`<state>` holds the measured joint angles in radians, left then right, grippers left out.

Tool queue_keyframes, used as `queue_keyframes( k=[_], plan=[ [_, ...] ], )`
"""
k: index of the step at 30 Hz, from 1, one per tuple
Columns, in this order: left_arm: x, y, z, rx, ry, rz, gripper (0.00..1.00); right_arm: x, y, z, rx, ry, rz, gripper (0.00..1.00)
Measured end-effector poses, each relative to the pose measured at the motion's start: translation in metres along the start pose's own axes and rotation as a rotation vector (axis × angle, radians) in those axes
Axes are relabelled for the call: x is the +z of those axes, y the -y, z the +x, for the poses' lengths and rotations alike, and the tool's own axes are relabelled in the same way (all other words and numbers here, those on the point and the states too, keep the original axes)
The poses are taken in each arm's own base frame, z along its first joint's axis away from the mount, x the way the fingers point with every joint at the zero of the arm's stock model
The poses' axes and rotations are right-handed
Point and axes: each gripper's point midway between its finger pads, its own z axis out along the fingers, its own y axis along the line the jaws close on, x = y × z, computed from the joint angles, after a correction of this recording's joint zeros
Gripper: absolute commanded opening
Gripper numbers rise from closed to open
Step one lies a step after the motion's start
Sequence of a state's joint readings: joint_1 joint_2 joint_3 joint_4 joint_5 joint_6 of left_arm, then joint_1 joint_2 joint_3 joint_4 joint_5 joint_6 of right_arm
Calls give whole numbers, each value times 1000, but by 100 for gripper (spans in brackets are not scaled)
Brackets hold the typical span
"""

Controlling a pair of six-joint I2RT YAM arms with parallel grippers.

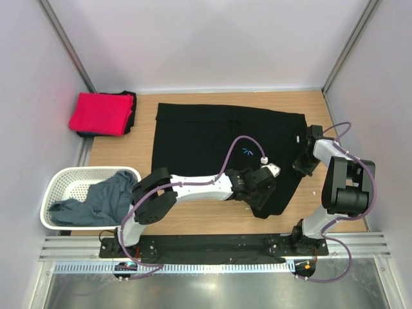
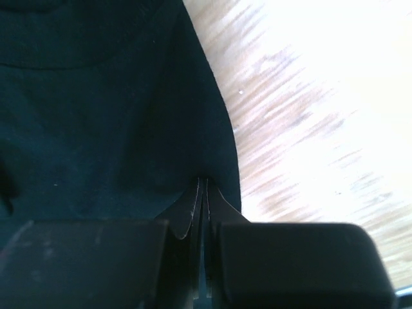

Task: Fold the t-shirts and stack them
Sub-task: Fold the tshirt

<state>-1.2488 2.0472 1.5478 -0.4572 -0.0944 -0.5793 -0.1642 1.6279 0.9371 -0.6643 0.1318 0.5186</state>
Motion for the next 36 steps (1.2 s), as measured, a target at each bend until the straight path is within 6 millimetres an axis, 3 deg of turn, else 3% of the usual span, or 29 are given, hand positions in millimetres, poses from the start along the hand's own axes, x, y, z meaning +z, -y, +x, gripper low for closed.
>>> queue_keyframes(
  k=[9, 16, 30, 33, 36],
  plan=[
    [10, 12, -37, 156, 93, 25, 45, 2, -10, -8, 16, 23, -49, 6],
    [22, 8, -20, 218, 47, 11, 38, 2, -12, -10, 19, 29, -60, 6],
    [26, 9, -1, 269, -2, 32, 39, 3, -13, -10, 19, 27, -61, 6],
    [27, 9, 0, 273, -7, 33, 26, 3, -13, -10, 19, 27, -61, 6],
    [29, 9, 3, 281, -16, 38, 0, 3, -13, -11, 18, 26, -60, 5]
  ],
)
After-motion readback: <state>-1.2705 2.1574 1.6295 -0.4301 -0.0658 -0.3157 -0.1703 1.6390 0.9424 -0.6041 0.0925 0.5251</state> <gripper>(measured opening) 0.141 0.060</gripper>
